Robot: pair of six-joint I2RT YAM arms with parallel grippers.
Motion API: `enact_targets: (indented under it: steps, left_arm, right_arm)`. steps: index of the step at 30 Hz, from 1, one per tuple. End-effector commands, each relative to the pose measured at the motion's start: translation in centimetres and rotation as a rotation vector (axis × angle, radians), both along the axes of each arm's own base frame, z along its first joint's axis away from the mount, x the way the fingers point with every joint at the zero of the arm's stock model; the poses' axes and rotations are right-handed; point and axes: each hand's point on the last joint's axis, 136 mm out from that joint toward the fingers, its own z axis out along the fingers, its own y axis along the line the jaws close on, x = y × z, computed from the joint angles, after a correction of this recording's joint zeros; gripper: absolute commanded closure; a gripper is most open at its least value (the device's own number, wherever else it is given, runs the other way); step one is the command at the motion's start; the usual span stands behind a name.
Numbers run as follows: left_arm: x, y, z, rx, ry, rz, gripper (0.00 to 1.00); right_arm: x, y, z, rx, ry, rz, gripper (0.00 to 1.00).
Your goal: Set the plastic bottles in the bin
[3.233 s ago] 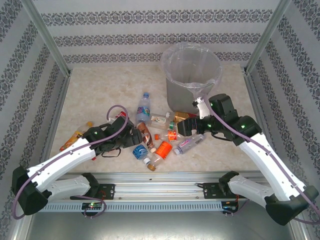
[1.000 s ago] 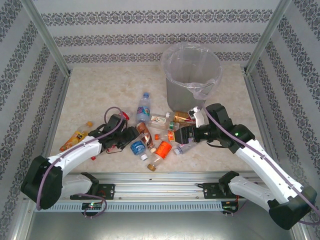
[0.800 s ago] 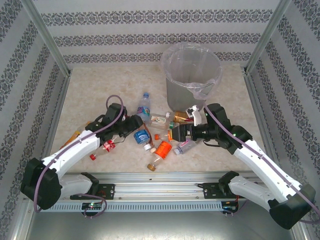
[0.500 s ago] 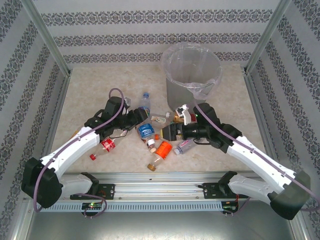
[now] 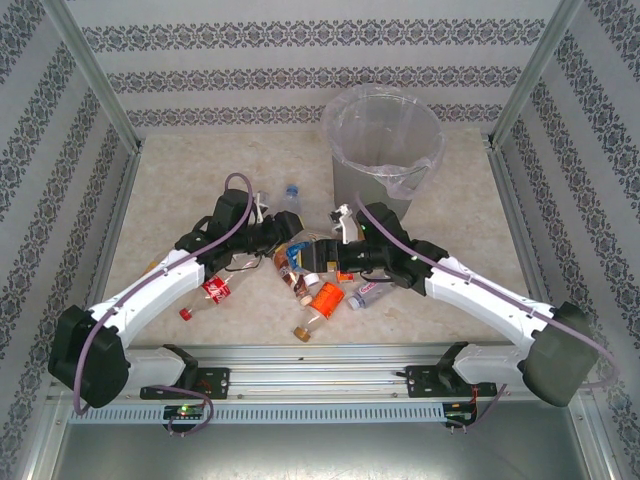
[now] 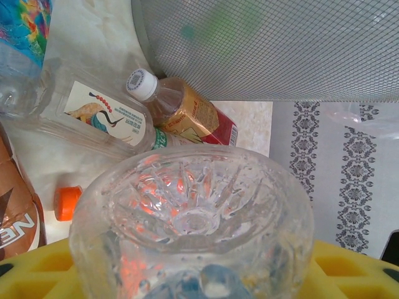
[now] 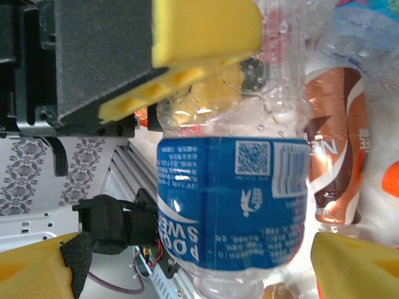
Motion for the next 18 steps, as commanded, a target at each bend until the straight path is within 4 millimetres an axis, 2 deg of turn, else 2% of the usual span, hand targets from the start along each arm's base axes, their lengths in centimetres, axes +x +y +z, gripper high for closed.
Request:
enact_targets:
  steps: [1, 14, 18]
  left_arm:
    - [0.9, -0.7, 1.7, -0.056, -0.037, -0.003, 0.41]
    - [0.7, -1.1, 1.3, -0.079, -0.027, -0.010, 0.41]
    - [0.7, -1.2, 1.4, -0.079, -0.032, -0.020, 0.40]
  right_arm:
    - [1.0, 1.3, 1.5, 0.046, -0.031, -0.012, 0.10]
    - [2.1, 2.1, 0.4, 0.020, -0.027, -0.019, 0.18]
    - [2.3, 2.3, 0.2, 0.019, -0.026, -0.018, 0.28]
